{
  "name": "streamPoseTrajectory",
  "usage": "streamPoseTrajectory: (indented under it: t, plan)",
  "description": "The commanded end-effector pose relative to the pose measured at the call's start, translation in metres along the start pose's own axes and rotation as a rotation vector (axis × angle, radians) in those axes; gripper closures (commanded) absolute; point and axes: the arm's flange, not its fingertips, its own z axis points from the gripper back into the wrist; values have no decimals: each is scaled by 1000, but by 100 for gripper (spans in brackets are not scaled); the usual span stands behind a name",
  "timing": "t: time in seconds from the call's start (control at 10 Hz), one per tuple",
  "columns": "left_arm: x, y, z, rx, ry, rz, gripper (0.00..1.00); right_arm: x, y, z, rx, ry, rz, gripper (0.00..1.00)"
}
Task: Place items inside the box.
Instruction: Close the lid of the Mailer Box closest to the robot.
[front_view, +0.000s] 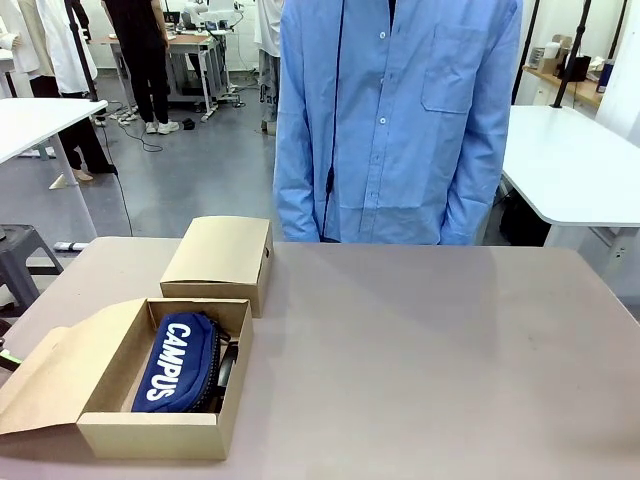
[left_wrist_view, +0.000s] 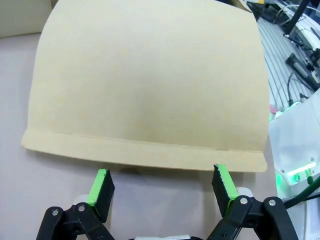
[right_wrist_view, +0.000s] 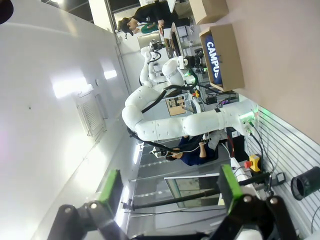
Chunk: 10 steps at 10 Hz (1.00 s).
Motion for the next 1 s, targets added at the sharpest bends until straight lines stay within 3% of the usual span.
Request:
streamPoseTrajectory:
  t: [0.0,0.4,0.9]
  plan:
    - [-4,-7,12,21,41,24,0,0,4,0,16,-5,2,0]
    - [-4,-1,7,12,50,33,0,0,4,0,16,-5,2,0]
    - [9,11,-10,-10,-8,-32,0,0,4,0,16,-5,2,0]
